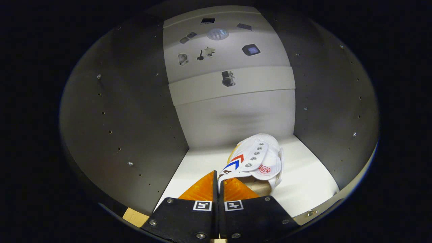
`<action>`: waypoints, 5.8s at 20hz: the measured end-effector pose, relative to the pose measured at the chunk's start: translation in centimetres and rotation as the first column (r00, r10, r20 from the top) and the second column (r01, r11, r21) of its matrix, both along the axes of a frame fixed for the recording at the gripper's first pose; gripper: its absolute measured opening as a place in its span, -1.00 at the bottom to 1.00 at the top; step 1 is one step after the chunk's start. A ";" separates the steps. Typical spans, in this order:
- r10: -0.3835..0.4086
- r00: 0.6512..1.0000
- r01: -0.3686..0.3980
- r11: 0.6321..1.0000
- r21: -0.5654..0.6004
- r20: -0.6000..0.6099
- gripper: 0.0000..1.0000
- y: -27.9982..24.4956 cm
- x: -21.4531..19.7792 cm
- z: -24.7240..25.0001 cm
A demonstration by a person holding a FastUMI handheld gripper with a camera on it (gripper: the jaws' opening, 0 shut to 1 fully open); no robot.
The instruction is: Open the shoe cabinet door, grab the shoes and put them into the shoe cabinet, then close the shoe cabinet door.
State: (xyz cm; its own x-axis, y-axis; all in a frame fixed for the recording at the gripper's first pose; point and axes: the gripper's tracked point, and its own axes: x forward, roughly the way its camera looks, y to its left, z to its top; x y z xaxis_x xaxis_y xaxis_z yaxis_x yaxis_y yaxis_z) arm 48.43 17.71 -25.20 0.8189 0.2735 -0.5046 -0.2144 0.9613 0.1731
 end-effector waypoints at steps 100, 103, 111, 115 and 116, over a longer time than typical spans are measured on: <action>-0.160 0.949 0.190 0.978 -0.087 0.271 0.82 -14.1 -36.3 21.5; -0.149 0.958 0.171 0.983 -0.068 0.246 0.83 -12.2 -34.4 20.8; -0.019 0.977 0.030 0.998 -0.048 0.211 0.83 -4.0 -29.5 18.1; 0.027 0.982 -0.022 0.999 -0.029 0.187 0.83 -1.1 -26.4 16.6; 0.032 0.981 -0.028 0.999 -0.027 0.193 0.83 -1.1 -25.8 16.7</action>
